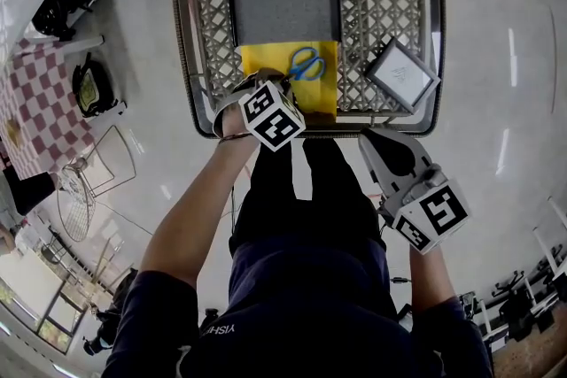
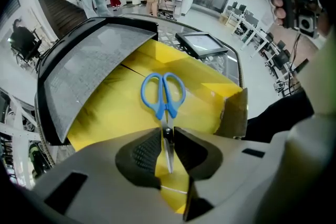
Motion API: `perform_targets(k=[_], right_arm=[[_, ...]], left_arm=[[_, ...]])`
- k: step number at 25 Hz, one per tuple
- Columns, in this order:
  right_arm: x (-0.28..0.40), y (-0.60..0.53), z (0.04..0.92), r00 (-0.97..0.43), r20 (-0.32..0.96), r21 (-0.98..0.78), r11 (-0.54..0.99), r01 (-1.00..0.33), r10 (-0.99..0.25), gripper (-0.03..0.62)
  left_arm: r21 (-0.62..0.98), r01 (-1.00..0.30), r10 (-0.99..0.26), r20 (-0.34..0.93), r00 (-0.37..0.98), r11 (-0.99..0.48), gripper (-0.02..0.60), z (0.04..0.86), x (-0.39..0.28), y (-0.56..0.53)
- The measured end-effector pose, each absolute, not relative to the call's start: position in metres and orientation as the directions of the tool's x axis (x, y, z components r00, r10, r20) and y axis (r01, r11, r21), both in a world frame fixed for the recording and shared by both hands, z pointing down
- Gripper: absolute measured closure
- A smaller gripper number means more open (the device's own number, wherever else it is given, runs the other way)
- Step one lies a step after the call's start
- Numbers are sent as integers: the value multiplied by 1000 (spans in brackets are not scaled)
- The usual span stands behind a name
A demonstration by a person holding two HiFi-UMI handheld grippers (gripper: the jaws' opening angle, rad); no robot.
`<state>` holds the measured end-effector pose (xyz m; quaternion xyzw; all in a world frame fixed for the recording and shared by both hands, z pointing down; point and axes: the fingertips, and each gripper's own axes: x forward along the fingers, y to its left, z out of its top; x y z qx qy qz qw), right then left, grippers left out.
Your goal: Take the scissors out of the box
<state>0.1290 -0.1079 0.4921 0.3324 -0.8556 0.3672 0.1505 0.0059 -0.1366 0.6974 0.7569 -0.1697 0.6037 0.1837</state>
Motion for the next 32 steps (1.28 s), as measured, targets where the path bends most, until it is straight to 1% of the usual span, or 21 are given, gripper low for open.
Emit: perform_targets(k=[5, 17, 24, 32], right_arm=[[133, -111, 493, -731, 502, -527, 506, -683, -463, 576], [129, -117, 480, -728, 495, -519, 510, -686, -475, 576], [118, -122, 464, -731, 477, -501, 532, -682, -487, 576], [103, -133, 428, -723, 449, -450, 566, -690, -525, 576]], left_arm=[[74, -480, -33, 977, 211, -874, 503, 699, 8, -136], [81, -504, -69, 960, 273, -860, 508, 682, 9, -141], [68, -513, -122, 937, 328, -856, 508, 646, 11, -155], [48, -538, -218, 881, 419, -842, 508, 579, 10, -174]])
